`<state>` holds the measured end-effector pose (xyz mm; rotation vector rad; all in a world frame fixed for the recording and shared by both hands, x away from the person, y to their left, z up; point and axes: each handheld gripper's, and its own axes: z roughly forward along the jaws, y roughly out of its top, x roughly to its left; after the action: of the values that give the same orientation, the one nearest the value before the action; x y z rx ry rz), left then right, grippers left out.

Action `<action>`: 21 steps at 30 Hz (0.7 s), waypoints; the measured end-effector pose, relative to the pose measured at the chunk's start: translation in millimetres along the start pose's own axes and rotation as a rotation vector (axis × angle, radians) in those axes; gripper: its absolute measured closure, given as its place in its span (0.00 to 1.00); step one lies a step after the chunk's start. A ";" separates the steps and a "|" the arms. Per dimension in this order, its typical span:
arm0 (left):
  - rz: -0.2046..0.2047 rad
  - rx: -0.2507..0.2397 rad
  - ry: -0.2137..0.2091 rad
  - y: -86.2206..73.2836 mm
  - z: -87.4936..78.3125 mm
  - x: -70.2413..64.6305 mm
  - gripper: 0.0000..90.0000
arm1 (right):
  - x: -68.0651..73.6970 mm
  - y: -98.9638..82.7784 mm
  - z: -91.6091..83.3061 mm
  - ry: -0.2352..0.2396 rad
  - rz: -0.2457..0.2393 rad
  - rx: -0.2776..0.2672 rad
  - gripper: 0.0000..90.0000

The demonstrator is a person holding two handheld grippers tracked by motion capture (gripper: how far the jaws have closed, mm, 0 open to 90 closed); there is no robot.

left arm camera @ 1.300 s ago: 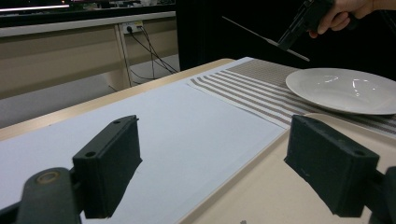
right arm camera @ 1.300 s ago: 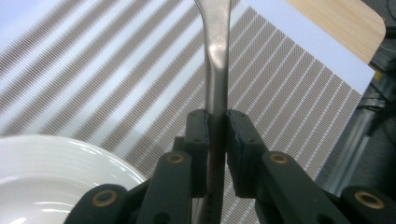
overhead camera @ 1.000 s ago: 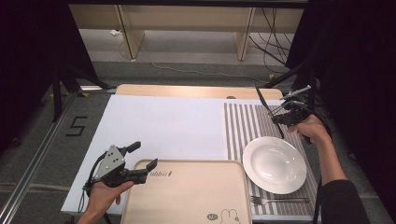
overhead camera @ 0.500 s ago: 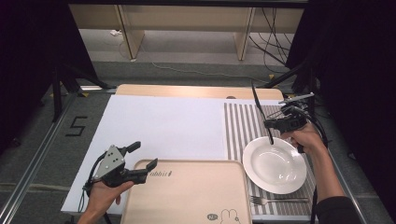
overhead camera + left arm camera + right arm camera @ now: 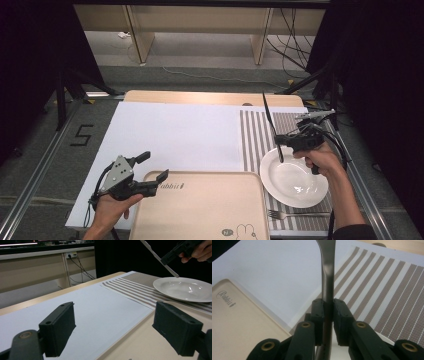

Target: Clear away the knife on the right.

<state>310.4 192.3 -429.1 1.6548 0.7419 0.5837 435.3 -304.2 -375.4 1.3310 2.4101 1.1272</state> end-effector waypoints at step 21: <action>0.005 -0.005 -0.003 1.0 -1.1 -1.5 0.19 | 65.4 -25.2 -11.7 0.067 -0.058 -0.034 0.89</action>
<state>308.7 191.8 -427.9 1.6531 0.7336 0.5859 374.7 -267.3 -371.2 1.2232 2.4474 1.2104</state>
